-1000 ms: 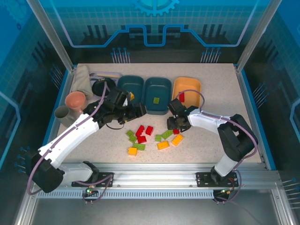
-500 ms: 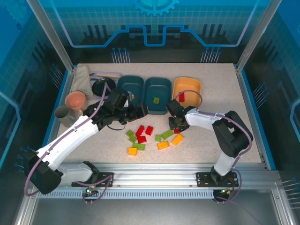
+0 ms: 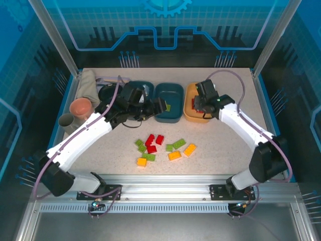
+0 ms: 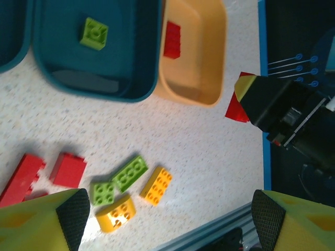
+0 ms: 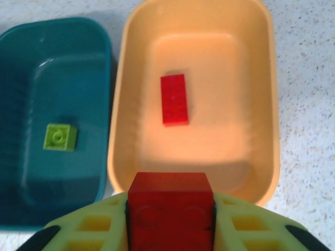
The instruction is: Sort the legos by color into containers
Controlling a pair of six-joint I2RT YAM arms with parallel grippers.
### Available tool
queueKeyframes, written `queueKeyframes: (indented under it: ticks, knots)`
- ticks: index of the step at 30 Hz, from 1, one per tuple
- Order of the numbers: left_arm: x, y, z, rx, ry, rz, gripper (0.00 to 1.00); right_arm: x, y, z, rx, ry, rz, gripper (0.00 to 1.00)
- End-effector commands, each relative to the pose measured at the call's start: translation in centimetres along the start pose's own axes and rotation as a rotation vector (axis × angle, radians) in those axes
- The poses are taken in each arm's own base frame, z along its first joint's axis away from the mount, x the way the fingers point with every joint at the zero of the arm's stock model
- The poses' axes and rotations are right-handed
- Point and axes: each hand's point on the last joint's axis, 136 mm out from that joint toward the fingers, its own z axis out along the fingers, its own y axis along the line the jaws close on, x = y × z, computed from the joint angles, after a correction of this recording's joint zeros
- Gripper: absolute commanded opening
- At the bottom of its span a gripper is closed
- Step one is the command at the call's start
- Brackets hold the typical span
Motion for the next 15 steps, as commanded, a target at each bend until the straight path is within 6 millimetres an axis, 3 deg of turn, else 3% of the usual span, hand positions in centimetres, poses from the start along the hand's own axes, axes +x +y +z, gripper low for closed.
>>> queueKeyframes:
  ticks: [1,4,9,15]
  knots:
    - [-1.4,-2.5,1.2,0.059,-0.001,0.055,0.85,0.0,-1.5,3.2,0.064,0.092,0.007,0.28]
    - [-2.5,-3.6,2.5,0.072,0.000,0.066,0.85,-0.6,-2.0,6.0,0.089,0.139,0.038,0.28]
    - [-2.9,-4.2,4.3,0.075,0.024,0.066,0.84,0.2,-2.9,11.2,0.133,0.259,0.044,0.29]
    - [-2.7,-3.6,4.8,0.057,0.040,0.063,0.84,0.9,-4.0,14.6,0.150,0.336,0.073,0.32]
